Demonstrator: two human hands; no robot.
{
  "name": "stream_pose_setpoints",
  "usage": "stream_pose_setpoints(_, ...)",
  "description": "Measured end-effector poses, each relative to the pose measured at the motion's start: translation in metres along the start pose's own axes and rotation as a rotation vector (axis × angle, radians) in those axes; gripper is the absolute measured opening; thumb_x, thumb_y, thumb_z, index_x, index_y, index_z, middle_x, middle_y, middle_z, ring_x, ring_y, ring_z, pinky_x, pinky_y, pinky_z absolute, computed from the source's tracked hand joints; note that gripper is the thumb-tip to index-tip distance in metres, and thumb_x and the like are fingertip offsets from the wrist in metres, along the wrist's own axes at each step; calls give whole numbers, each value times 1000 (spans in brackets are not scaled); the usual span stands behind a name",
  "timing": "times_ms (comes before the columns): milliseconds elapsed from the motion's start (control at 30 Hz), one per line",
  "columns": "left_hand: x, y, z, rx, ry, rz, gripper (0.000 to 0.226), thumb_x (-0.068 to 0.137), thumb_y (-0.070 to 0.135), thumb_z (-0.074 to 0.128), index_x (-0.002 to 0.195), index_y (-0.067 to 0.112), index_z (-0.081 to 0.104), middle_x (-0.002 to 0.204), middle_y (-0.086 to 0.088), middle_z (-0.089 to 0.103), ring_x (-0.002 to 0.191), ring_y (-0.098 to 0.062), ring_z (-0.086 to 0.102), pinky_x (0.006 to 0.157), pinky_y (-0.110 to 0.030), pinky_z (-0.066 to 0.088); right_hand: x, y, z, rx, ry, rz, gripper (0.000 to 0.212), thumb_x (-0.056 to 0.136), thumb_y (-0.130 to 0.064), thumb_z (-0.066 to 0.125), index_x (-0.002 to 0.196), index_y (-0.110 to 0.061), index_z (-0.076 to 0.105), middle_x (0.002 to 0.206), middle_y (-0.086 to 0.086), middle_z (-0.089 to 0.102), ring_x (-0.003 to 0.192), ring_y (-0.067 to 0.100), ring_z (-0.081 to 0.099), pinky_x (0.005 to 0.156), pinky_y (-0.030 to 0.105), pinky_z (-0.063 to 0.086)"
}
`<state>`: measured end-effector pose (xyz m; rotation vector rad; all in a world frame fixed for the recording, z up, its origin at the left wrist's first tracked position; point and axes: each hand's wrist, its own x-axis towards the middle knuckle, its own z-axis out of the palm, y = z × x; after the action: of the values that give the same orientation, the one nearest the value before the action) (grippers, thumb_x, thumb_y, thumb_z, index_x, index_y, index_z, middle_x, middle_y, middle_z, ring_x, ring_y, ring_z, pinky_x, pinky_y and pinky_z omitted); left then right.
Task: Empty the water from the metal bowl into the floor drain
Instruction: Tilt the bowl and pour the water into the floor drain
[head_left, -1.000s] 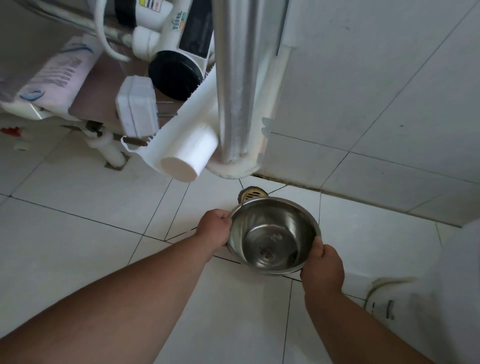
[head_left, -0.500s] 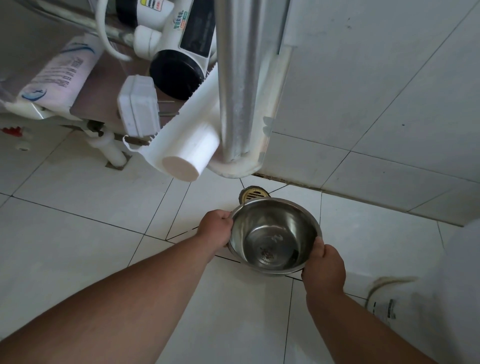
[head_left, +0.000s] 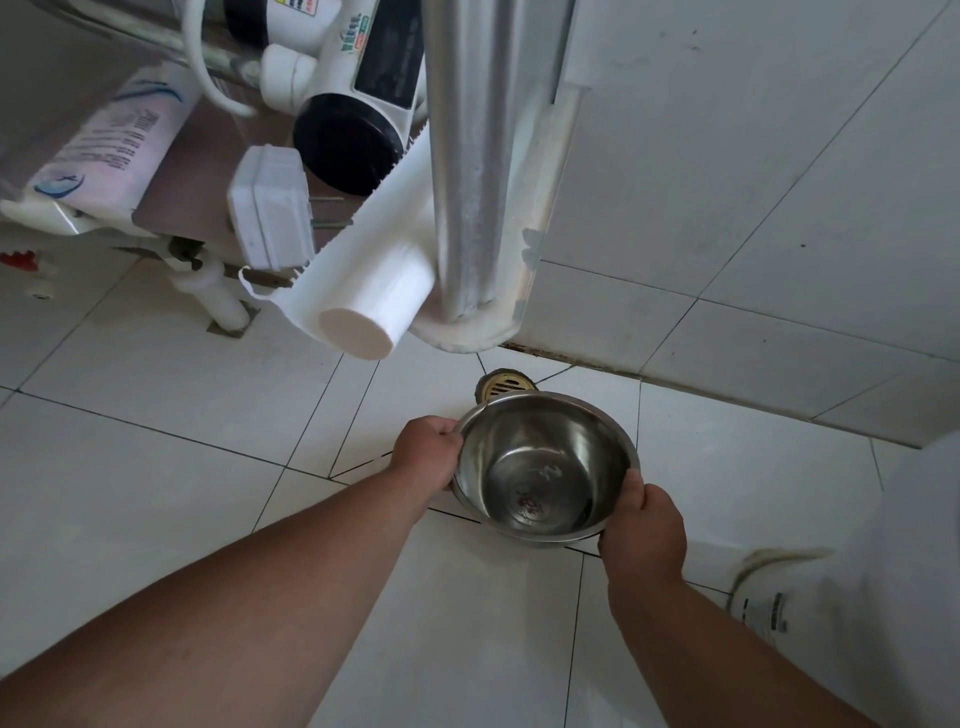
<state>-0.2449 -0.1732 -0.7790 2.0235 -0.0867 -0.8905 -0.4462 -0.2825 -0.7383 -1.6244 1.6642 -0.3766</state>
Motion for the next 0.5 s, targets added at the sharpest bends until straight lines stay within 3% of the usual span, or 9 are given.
stream_pose_setpoints(200,3,-1,1,-8,25,-15,25,101,14,65,82,14,81,93,-21,83,85,-39,79,74,-54,69,0,-4,-1,12,-12,7,56,111,-47,33,83,-6,60,80,22,69,79,43,70,79,56,61)
stream_pose_setpoints(267,4,-1,1,-14,27,-14,23,100,13,64,87,5,81,88,-22,81,78,-34,73,75,-57,69,0,-4,0,13,-14,10,56,111,-47,33,83,-6,60,81,23,69,79,43,70,78,56,61)
stream_pose_setpoints(433,5,-1,1,29,26,35,25,98,12,61,88,3,83,99,-31,80,76,-30,70,70,-43,63,1,-7,1,10,2,-11,55,111,-45,33,81,-7,59,77,18,68,77,40,69,74,50,60)
stream_pose_setpoints(500,4,1,1,39,33,36,26,97,11,61,82,12,83,94,-23,82,83,-34,77,77,-48,67,1,-7,1,10,7,-12,55,111,-45,33,82,-7,60,77,17,67,77,39,68,75,50,59)
